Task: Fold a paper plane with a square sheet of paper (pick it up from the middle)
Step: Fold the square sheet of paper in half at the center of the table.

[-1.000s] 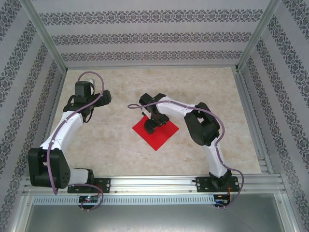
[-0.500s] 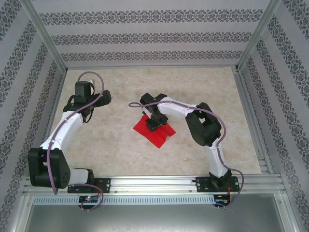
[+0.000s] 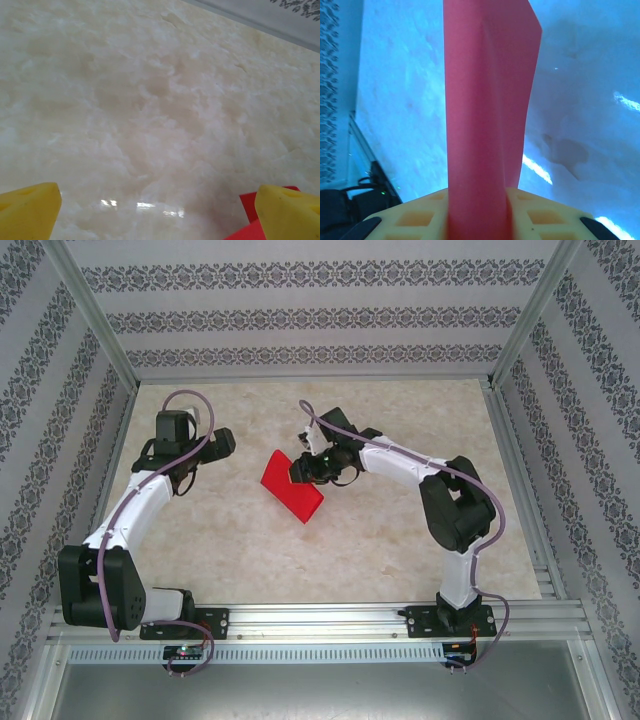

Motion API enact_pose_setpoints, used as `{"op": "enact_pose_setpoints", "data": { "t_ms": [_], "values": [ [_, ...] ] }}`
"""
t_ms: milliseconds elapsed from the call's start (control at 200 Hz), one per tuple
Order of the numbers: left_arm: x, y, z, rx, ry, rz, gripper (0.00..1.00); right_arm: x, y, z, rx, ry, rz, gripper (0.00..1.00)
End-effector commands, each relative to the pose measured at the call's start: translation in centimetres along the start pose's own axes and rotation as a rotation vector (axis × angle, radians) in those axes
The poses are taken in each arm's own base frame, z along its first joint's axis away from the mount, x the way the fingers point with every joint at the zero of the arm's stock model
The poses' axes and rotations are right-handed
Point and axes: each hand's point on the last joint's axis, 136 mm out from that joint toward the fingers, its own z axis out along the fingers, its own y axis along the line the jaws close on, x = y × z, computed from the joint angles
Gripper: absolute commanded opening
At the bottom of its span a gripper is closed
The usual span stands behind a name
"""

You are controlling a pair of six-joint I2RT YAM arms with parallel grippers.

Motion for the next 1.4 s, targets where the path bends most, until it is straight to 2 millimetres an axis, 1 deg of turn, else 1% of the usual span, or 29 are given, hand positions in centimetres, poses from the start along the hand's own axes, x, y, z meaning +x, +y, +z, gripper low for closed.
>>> {"op": "enact_pose_setpoints", "data": {
  "t_ms": [0, 90, 160, 265, 355, 405, 545, 629, 744, 884, 1029, 1154, 1289, 1394],
  "values": [
    [1.0, -1.9, 0.7, 0.103, 0.034, -0.057, 1.0, -0.5, -1.5, 1.1, -0.019, -0.011, 0.075, 0.31],
    [2.0, -2.7, 1.4, 0.137, 0.065, -0.075, 1.0, -0.8, -4.3, 1.6, 0.094, -0.027, 0.092, 0.33],
    [2.8, -3.2, 1.9, 0.153, 0.087, -0.083, 1.0, -0.9, -6.1, 1.7, 0.179, -0.041, 0.091, 0.36],
    [3.7, -3.6, 2.7, 0.161, 0.121, -0.097, 1.0, -1.2, -8.7, 1.3, 0.318, -0.067, 0.065, 0.45],
    [4.3, -4.1, 3.2, 0.167, 0.143, -0.107, 1.0, -1.4, -10.2, 0.5, 0.416, -0.081, 0.044, 0.53],
    [4.8, -4.4, 3.4, 0.177, 0.159, -0.112, 1.0, -1.5, -10.8, 0.0, 0.447, -0.089, 0.04, 0.56],
    [6.6, -6.1, 4.1, 0.229, 0.221, -0.128, 1.0, -1.8, -11.1, -0.7, 0.445, -0.104, 0.045, 0.59],
    [8.0, -7.2, 4.7, 0.258, 0.266, -0.136, 0.97, -2.0, -11.1, -1.1, 0.432, -0.119, 0.051, 0.6],
    [9.6, -8.9, 5.3, 0.31, 0.315, -0.15, 0.9, -2.2, -11.0, -1.5, 0.39, -0.137, 0.069, 0.57],
    [11.2, -10.9, 6.0, 0.345, 0.356, -0.137, 0.83, -1.8, -11.3, -1.6, 0.384, -0.118, 0.06, 0.52],
    [12.4, -13.4, 6.9, 0.387, 0.394, -0.109, 0.7, -1.1, -11.9, -1.7, 0.392, -0.085, 0.047, 0.48],
    [13.2, -15.2, 7.9, 0.409, 0.417, -0.097, 0.59, -1.0, -12.7, -2.0, 0.392, -0.091, 0.071, 0.45],
    [13.7, -16.8, 8.9, 0.426, 0.424, -0.094, 0.53, -1.0, -13.0, -1.8, 0.386, -0.09, 0.074, 0.45],
    [13.9, -17.2, 9.7, 0.411, 0.425, -0.095, 0.49, -0.7, -13.4, -1.6, 0.391, -0.071, 0.068, 0.44]
  ]
}}
